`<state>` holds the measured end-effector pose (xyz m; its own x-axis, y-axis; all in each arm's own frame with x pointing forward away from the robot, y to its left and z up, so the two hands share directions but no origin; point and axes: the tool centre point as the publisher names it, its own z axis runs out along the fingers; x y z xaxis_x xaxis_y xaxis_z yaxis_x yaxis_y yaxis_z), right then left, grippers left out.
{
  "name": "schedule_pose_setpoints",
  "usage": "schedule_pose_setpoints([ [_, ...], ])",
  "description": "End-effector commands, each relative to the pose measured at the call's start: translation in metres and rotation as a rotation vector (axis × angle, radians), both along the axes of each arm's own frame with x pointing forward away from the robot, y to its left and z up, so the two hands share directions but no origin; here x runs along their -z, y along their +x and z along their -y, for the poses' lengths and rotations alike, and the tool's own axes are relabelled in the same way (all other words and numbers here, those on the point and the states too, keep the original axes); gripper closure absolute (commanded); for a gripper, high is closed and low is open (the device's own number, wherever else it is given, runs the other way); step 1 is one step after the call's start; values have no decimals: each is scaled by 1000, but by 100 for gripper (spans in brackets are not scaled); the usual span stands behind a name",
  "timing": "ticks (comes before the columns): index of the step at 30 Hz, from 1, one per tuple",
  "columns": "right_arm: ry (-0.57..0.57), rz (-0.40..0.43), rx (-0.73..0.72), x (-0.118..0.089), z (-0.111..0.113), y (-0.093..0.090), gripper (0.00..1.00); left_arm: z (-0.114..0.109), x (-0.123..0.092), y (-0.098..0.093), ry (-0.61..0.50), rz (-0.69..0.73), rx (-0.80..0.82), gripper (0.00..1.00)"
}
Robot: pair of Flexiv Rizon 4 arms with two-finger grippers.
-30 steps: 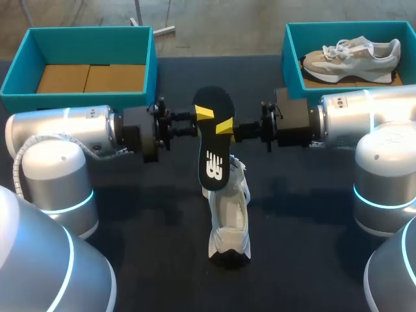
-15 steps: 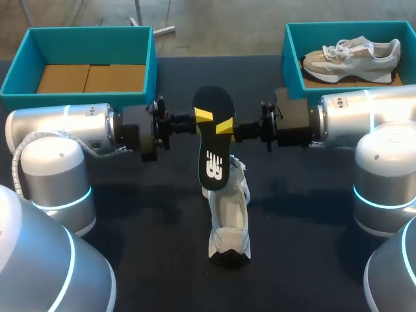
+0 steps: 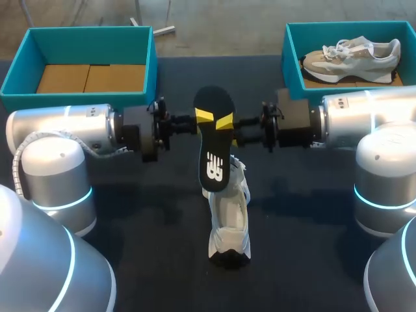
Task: Take the shoe out of the shoebox, open the shoe tongue, remove and reinsert the insole, then place the shoe into the shoebox
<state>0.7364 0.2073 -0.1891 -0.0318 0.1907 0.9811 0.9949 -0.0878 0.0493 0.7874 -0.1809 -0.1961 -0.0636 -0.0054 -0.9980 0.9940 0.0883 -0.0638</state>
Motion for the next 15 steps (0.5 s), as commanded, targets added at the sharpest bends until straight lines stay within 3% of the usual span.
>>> schedule_pose_setpoints([
  [1,-25,-1,2,-3,20,-9,0,-16,5,-9,7,-25,10,100],
  [8,-107,17,-53,-2,62,-18,0,-45,8,-37,59,-36,50,100],
  [15,-205,102,-124,-5,83,-23,0,-67,1,-67,76,-63,77,100],
])
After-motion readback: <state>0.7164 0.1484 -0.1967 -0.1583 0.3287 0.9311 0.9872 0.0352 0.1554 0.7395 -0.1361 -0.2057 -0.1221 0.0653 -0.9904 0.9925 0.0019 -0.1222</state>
